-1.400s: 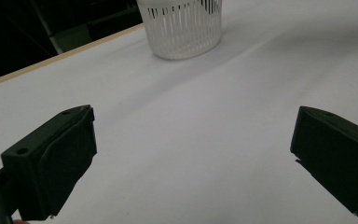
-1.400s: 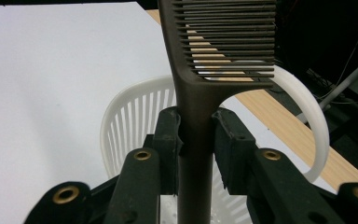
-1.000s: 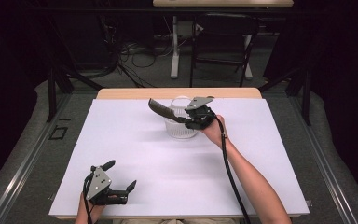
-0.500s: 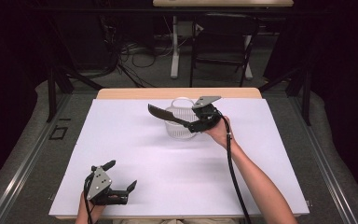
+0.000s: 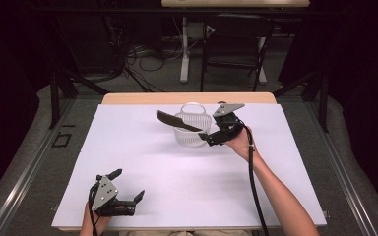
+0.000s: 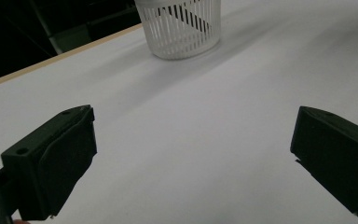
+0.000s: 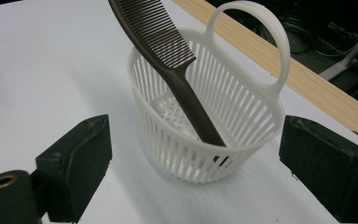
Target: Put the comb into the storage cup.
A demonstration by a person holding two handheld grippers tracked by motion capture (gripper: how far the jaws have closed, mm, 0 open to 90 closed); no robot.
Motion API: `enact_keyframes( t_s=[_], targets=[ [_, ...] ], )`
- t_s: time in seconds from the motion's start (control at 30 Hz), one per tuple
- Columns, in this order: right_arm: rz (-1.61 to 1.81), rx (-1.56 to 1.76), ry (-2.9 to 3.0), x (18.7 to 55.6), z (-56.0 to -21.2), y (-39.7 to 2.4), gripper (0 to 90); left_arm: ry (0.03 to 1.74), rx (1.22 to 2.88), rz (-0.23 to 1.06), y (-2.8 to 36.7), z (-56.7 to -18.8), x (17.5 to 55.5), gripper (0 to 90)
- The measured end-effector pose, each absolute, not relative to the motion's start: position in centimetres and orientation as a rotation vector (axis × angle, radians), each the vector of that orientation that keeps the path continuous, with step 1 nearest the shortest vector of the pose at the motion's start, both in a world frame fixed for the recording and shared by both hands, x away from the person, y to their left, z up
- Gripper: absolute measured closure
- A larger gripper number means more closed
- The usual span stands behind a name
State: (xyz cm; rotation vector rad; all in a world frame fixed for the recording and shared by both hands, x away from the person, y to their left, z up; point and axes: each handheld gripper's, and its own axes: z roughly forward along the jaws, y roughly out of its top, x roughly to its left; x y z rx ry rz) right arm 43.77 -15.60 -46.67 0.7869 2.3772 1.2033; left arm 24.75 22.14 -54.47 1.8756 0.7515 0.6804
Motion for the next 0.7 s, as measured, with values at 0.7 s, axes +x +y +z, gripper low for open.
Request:
enact_keyframes(
  t_s=[0.7],
  targets=[
    [1.120, 0.851, 2.421, 40.5, -47.5, -18.8, 0.0, 0.754, 1.877, 0.679, 22.0, -54.5, 24.8, 0.3]
  ],
)
